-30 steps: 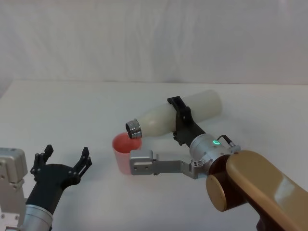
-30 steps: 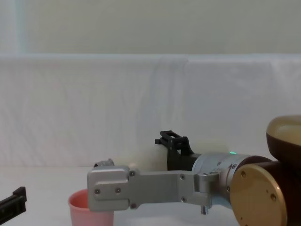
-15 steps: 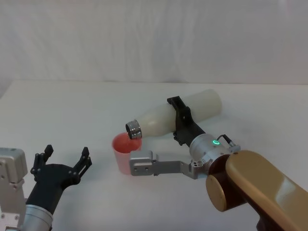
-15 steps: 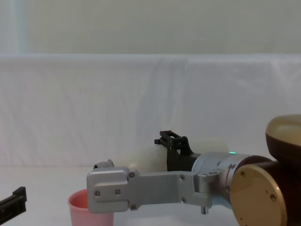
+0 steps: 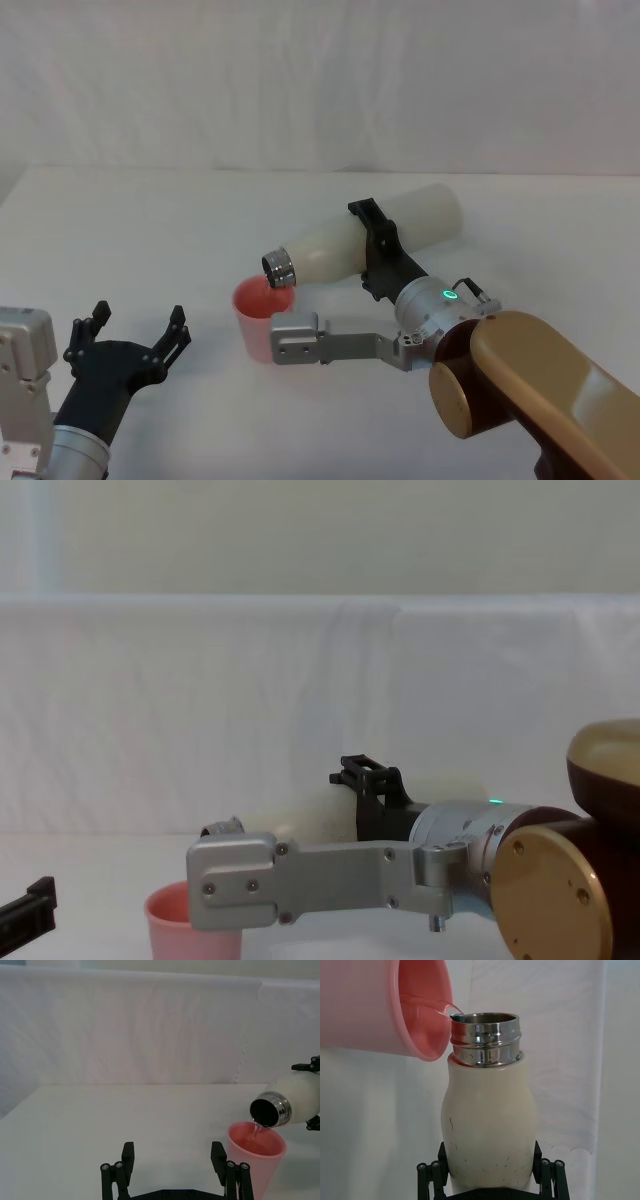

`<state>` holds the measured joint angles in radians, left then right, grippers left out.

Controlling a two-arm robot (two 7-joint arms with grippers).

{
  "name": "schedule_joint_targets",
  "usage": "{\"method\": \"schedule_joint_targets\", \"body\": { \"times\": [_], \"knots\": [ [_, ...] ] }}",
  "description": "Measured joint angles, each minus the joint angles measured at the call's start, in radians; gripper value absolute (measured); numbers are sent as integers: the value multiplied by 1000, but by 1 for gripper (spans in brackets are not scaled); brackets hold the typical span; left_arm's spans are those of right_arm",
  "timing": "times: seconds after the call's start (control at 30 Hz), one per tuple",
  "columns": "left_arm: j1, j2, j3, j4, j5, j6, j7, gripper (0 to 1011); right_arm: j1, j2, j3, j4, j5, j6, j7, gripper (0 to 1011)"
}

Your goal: Grasp the thermos with one hand and pour water into the cup lid.

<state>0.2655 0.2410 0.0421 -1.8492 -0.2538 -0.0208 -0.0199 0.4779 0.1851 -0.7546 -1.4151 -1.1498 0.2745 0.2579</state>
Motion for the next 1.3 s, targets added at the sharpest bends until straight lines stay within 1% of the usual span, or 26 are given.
{"method": "schedule_joint_targets", "body": {
  "times": [1.3],
  "knots": [
    [0, 0, 0, 0, 0, 0, 0, 1001, -2, 0, 2, 1, 7, -8, -9, 951]
  ]
}}
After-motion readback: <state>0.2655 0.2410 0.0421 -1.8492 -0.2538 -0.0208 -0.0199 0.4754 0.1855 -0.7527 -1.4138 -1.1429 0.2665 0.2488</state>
